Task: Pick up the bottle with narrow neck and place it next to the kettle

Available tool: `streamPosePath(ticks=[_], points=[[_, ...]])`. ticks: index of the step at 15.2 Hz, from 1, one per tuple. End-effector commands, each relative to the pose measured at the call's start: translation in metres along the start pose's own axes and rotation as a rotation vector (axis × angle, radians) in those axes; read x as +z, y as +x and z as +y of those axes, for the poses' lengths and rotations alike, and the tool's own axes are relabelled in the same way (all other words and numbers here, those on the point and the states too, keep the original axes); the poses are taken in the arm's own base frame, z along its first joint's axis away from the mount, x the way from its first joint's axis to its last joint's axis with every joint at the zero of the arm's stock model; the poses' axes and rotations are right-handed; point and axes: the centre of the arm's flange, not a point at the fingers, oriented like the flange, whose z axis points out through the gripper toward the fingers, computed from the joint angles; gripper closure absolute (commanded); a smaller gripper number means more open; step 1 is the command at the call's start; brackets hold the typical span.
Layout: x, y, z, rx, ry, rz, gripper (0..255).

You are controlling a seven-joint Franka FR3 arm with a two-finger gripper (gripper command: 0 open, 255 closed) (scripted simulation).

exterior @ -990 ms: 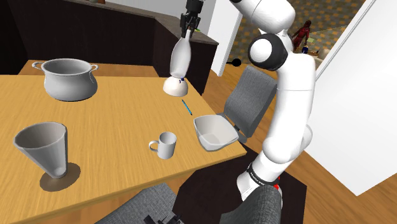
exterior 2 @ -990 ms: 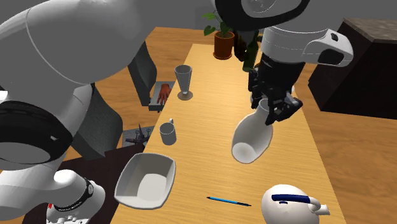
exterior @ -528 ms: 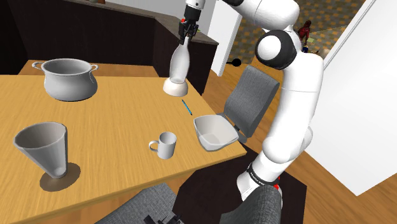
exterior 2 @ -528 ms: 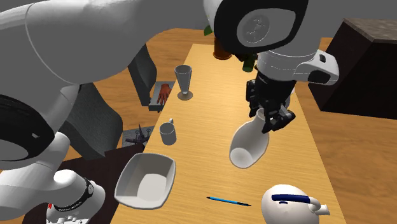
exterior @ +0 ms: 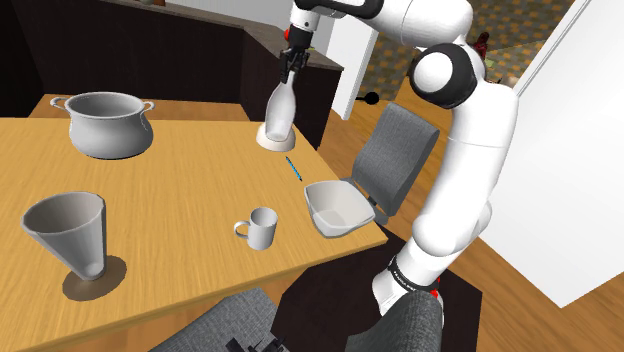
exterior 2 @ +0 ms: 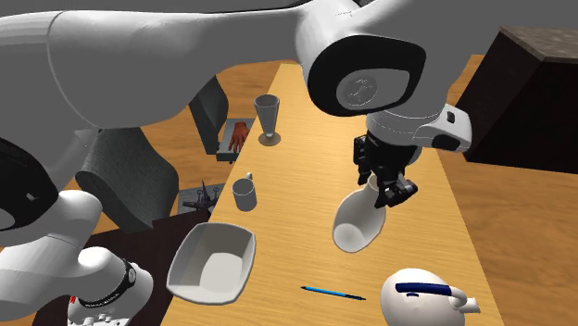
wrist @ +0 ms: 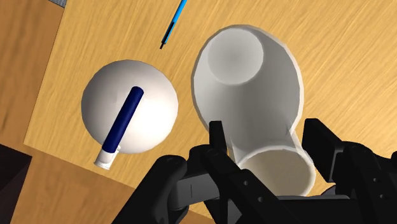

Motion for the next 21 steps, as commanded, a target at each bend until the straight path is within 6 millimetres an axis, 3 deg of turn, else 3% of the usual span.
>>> streamPosePath(ticks=[1, 21], points=[[0.011, -0.001, -0.001, 0.0, 0.0, 0.001, 255], [0.116, -0.008, 0.002, 0.0, 0.0, 0.001, 255]])
